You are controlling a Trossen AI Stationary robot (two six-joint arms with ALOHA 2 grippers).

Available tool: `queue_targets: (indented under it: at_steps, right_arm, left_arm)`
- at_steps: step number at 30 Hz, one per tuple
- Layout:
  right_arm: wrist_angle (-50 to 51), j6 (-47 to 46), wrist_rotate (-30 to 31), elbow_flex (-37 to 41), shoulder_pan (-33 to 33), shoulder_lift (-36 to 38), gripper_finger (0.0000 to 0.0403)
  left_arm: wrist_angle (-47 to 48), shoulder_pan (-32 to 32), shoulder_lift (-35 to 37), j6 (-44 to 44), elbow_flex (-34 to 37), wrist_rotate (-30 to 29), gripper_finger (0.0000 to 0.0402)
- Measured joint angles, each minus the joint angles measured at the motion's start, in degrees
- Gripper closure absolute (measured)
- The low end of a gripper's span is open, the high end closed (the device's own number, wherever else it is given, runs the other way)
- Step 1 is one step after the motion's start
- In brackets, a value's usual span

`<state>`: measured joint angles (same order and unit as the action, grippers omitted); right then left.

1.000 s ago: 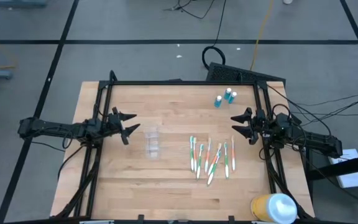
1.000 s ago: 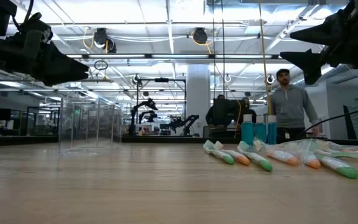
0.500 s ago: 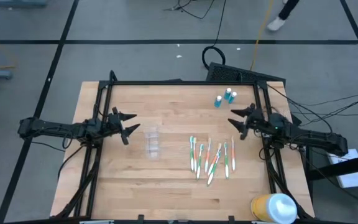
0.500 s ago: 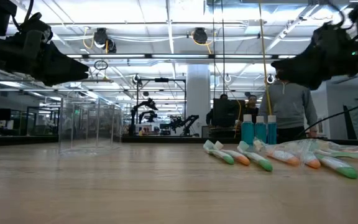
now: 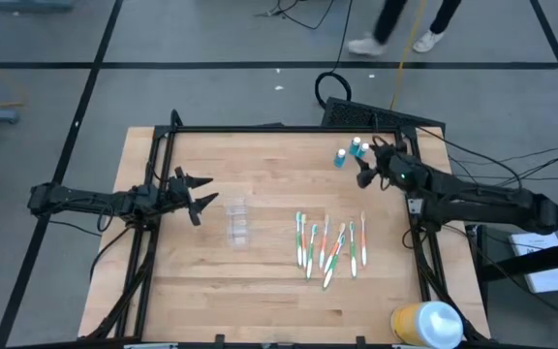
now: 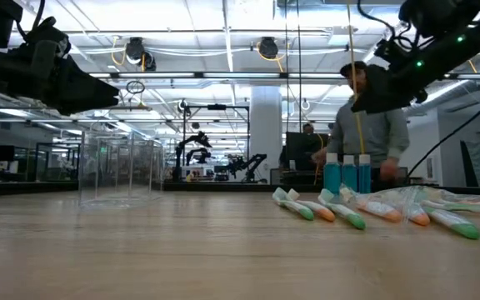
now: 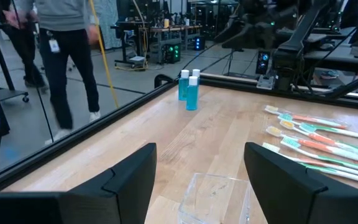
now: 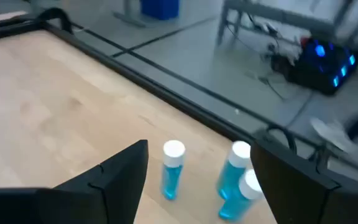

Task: Pick & Place toothbrushing station
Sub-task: Put the blue mouthwash in the transparent organizer

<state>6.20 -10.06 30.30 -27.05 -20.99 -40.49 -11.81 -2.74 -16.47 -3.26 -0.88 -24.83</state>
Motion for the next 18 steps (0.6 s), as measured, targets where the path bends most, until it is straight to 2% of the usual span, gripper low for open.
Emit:
queue_targets:
  at_steps: [5,9,15,18]
  right_arm:
    - [1.0,-2.7,2.9,0.2,-3.2,-3.0,0.0135]
    - [2.8,-8.4,2.3,0.2,-7.2,-3.6,0.0137]
    - [7.1,-13.7,-9.5,-1.3,-14.9,-7.0,0.0136]
    - [7.7,-14.9,-13.5,-3.3,-17.9,-10.1,0.0136]
  left_arm:
    - [-0.1,0.0,0.0,0.0,0.0,0.1,0.0151]
    - [-0.2,0.0,0.0,0.0,0.0,0.1,0.0151]
    - [-0.3,0.0,0.0,0.0,0.0,0.2,0.0151]
    - [-0.3,0.0,0.0,0.0,0.0,0.2,0.0151]
